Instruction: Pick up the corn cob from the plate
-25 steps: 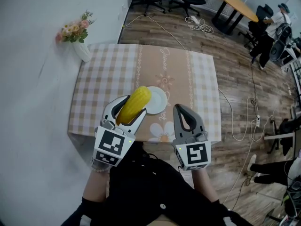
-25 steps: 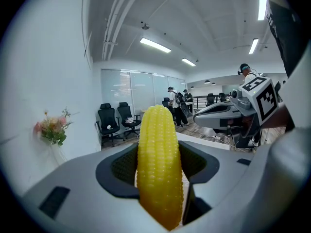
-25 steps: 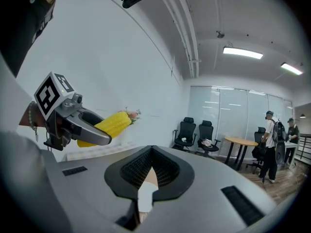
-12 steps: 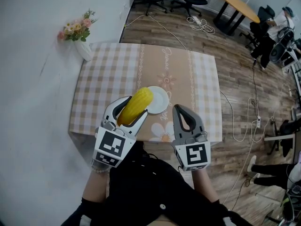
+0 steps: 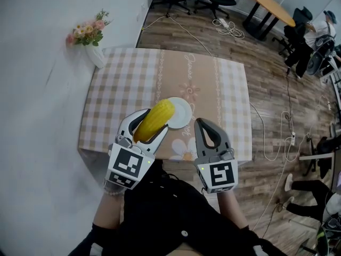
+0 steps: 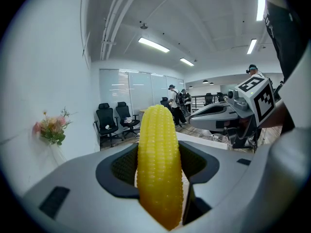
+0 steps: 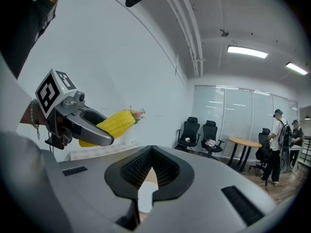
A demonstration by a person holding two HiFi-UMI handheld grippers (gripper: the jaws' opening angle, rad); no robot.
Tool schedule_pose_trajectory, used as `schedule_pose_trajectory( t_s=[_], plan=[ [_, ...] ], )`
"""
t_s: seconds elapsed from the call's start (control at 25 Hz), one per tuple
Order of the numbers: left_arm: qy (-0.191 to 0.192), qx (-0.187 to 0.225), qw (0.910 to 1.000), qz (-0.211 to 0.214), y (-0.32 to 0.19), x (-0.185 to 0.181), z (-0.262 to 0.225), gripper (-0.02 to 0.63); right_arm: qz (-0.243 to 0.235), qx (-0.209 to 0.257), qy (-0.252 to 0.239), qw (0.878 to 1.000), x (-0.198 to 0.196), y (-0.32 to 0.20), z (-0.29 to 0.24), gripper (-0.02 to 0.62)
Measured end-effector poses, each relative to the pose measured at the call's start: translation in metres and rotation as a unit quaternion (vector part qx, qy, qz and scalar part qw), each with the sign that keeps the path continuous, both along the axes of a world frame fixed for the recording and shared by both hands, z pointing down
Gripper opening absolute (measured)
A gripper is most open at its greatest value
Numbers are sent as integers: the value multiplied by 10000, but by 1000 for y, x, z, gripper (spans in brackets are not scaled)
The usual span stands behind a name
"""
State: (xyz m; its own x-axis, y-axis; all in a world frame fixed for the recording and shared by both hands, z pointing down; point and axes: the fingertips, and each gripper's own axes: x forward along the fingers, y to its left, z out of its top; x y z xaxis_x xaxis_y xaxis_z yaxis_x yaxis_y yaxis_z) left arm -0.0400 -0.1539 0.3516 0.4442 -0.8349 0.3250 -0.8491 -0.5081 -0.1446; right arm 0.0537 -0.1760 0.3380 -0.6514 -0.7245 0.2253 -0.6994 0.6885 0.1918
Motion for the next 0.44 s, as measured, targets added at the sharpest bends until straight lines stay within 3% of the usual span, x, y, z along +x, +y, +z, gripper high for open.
schedule_pose_trajectory(
  t_s=[0.44],
  plan=[
    [-73,-58,9999,45,2,1,5,255,-68,-71,46,9999,-4,2,4,40]
  ],
)
